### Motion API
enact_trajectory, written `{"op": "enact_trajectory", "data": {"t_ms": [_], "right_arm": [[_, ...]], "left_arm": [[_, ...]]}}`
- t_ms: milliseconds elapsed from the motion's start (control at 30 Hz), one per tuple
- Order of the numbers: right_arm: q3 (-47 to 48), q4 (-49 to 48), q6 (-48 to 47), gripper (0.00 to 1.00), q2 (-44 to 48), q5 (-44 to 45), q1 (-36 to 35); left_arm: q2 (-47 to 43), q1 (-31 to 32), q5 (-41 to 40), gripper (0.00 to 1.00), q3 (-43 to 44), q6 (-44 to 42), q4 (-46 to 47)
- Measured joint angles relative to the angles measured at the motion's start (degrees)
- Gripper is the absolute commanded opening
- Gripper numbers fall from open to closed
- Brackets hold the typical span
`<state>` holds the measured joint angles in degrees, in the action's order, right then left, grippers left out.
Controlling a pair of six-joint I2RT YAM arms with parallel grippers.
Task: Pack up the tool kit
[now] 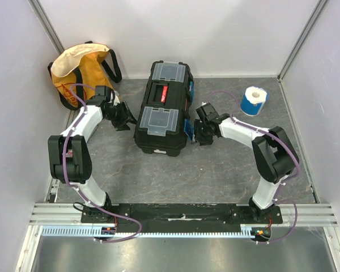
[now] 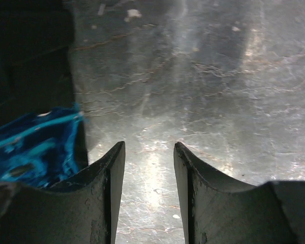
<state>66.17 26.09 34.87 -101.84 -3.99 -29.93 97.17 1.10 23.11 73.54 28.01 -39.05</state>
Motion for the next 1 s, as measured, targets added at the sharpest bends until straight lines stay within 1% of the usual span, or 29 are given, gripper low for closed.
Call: {"op": "enact_trajectory", "data": {"t_ms": [67, 200, 267, 567, 633, 833, 1000], "right_arm": [[0.09, 0.74, -0.33, 0.47, -0.74, 0.59, 0.0], [1.95, 1.01, -1.16, 0.38, -3.02, 1.14, 0.52], [2.95, 1.11, -1.86, 0.35, -4.0, 1.29, 0.52], [4.44, 0.63, -7.23, 0.27, -5.51, -0.11, 0.74], [4.44, 0.07, -7.67, 0.25, -5.75, -1.07, 0.94], [4.35, -2.1, -5.92, 0.2, -6.54, -2.25, 1.18], [4.7, -3.82, -3.72, 0.2, -8.15, -3.13, 1.16]], "left_arm": [[0.31, 1.33, 0.33, 0.57, 0.44, -0.61, -0.39], [1.18, 1.51, 0.68, 0.56, 1.49, -1.29, -1.77], [1.7, 1.49, 1.01, 0.56, 2.19, -1.6, -2.54], [3.63, 1.36, 3.04, 0.54, 4.09, -3.08, -4.39], [3.74, 1.36, 3.58, 0.52, 4.09, -3.3, -4.22], [4.46, 1.31, 6.32, 0.48, 4.0, -4.33, -3.45], [4.92, 1.31, 7.89, 0.46, 3.85, -5.16, -2.21]]}}
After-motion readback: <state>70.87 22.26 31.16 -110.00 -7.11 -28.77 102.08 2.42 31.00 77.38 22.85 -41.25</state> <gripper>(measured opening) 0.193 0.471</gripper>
